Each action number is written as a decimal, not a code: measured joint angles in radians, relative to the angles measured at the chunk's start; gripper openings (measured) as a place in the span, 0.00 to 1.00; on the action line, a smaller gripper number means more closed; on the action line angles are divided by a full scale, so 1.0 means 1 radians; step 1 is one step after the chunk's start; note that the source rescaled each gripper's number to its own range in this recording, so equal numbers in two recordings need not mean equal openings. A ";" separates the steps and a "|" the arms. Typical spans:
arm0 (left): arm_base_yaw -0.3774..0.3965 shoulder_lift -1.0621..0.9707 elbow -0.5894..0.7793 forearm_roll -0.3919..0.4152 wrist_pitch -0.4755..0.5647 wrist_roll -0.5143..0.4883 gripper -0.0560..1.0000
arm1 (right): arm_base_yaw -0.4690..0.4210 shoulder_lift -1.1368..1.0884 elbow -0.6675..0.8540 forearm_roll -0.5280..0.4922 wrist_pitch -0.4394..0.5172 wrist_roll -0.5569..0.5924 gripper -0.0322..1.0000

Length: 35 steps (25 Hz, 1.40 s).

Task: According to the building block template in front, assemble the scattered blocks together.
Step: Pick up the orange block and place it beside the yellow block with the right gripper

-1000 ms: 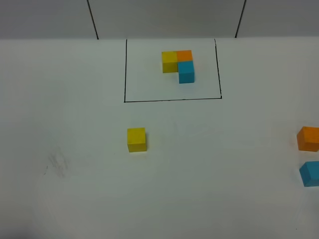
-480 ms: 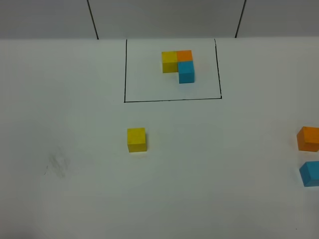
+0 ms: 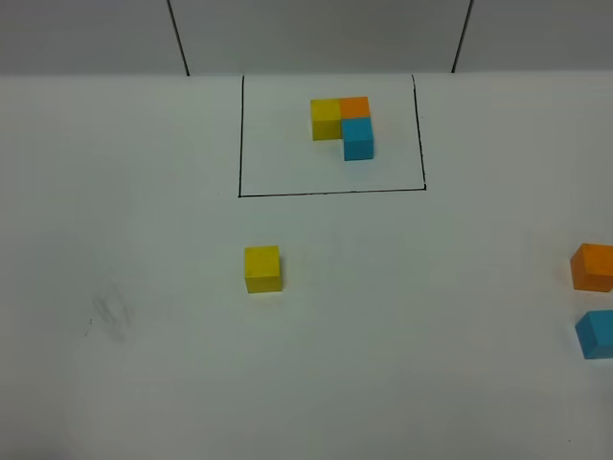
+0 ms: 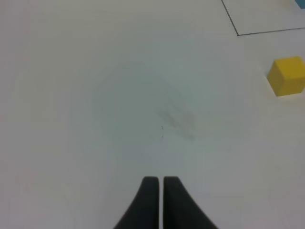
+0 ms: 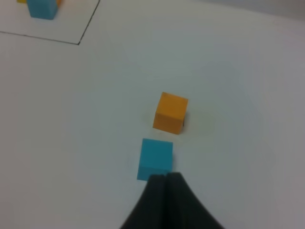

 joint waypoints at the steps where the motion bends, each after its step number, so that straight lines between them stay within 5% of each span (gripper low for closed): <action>1: 0.000 0.000 0.000 0.000 0.000 0.000 0.05 | 0.000 0.000 0.000 0.000 0.000 0.000 0.03; 35: 0.000 0.000 0.000 0.000 0.001 0.000 0.05 | 0.000 0.000 0.000 0.000 0.000 0.000 0.03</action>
